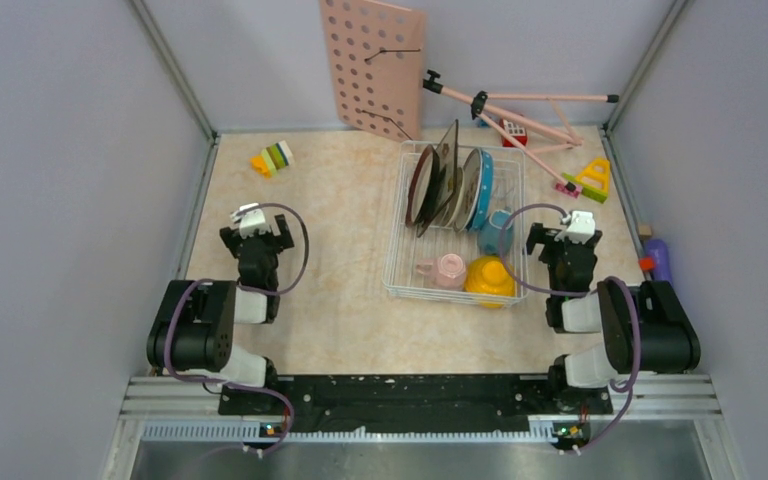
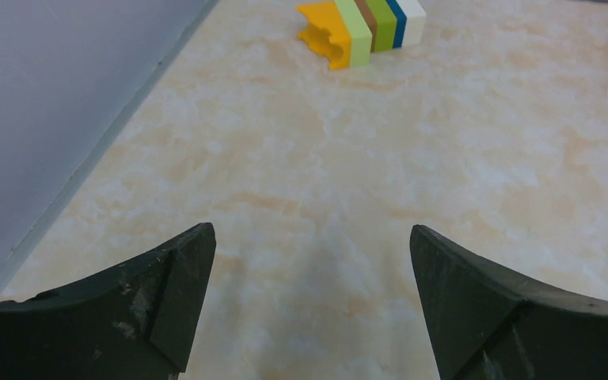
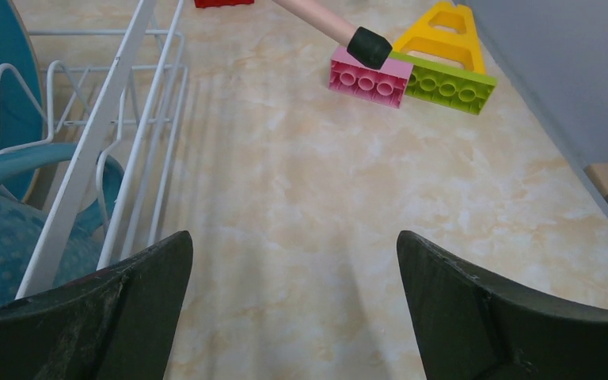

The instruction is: Load the mixed dishes into the dish rack

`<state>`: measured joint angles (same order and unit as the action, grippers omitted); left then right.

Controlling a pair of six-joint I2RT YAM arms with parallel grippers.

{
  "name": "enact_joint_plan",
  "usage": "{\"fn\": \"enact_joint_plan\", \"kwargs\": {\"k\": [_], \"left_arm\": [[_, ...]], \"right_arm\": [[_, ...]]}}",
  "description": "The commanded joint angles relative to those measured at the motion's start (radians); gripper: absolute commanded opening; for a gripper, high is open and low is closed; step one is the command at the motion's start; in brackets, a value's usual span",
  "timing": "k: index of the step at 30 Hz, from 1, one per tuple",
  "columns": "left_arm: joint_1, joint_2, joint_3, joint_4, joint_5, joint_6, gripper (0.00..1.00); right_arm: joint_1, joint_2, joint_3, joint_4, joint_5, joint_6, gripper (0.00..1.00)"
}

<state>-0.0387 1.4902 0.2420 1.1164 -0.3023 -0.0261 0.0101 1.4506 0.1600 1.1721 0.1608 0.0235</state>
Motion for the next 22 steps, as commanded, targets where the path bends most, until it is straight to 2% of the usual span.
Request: {"fn": "enact_joint_plan", "kwargs": {"k": [1, 22], "left_arm": [[0.025, -0.008, 0.041, 0.015, 0.021, -0.016, 0.98], [0.026, -0.012, 0.044, -0.004, 0.022, -0.021, 0.98]], "right_arm": [[0.014, 0.007, 0.033, 0.033, -0.062, -0.007, 0.99], [0.014, 0.007, 0.033, 0.028, -0.066, -0.007, 0.99]]}}
